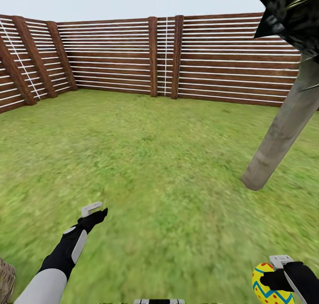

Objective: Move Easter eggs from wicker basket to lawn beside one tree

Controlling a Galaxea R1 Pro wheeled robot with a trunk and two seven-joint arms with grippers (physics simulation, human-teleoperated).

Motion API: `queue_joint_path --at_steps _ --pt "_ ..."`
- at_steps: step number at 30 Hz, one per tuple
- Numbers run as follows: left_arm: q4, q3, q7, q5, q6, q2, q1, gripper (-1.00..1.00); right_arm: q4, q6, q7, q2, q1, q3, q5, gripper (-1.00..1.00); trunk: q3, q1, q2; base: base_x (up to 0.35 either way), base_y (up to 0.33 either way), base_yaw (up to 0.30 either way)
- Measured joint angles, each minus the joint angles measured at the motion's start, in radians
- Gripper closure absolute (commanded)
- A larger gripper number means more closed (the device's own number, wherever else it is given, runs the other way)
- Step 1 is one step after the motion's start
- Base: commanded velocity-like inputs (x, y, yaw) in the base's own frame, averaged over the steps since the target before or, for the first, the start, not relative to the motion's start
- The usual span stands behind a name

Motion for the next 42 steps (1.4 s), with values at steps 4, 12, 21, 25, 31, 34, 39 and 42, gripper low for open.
queue_joint_path --at_steps 4,12,21,25,31,34,39,42 --pt "0.0 0.0 0.0 0.0 0.0 0.0 0.0 -1.0 0.0 0.0 -0.002 0.0 0.0 0.003 0.0 1.0 -0.015 0.002 -0.001 0.0 0.0 0.0" --pt "0.0 0.0 -0.001 0.0 0.0 0.0 0.0 -1.0 0.0 0.0 -0.005 0.0 0.0 0.003 0.004 1.0 -0.046 0.005 -0.003 0.0 0.0 0.0" --pt "0.0 0.0 -0.001 0.0 0.0 0.0 0.0 -1.0 0.0 0.001 -0.006 0.0 0.0 0.003 0.006 1.0 -0.081 0.009 -0.005 0.0 0.0 0.0" --pt "0.0 0.0 -0.001 0.0 0.0 -0.001 0.0 -1.0 0.0 0.0 -0.006 0.002 0.0 0.003 0.006 1.0 -0.097 0.011 -0.006 0.0 0.0 0.0" --pt "0.0 -0.001 -0.001 0.0 -0.004 -0.002 0.0 -1.0 0.0 -0.001 -0.005 0.006 0.0 0.005 0.006 1.0 -0.112 0.013 -0.007 0.0 0.0 0.0" --pt "0.0 -0.001 -0.001 0.0 -0.003 -0.002 0.0 -1.0 0.0 -0.001 -0.005 0.006 0.0 0.005 0.005 1.0 -0.124 0.014 -0.008 0.0 0.0 0.0" --pt "0.0 -0.001 -0.005 0.0 -0.006 -0.003 0.0 -1.0 0.0 -0.001 -0.005 0.006 0.0 0.005 0.005 1.0 -0.139 0.016 -0.009 0.0 0.0 0.0" --pt "0.019 -0.001 -0.006 0.001 -0.008 -0.003 0.0 -1.0 0.0 -0.027 -0.006 0.006 0.0 0.004 0.005 -1.0 -0.139 0.016 -0.008 0.0 0.0 0.0"
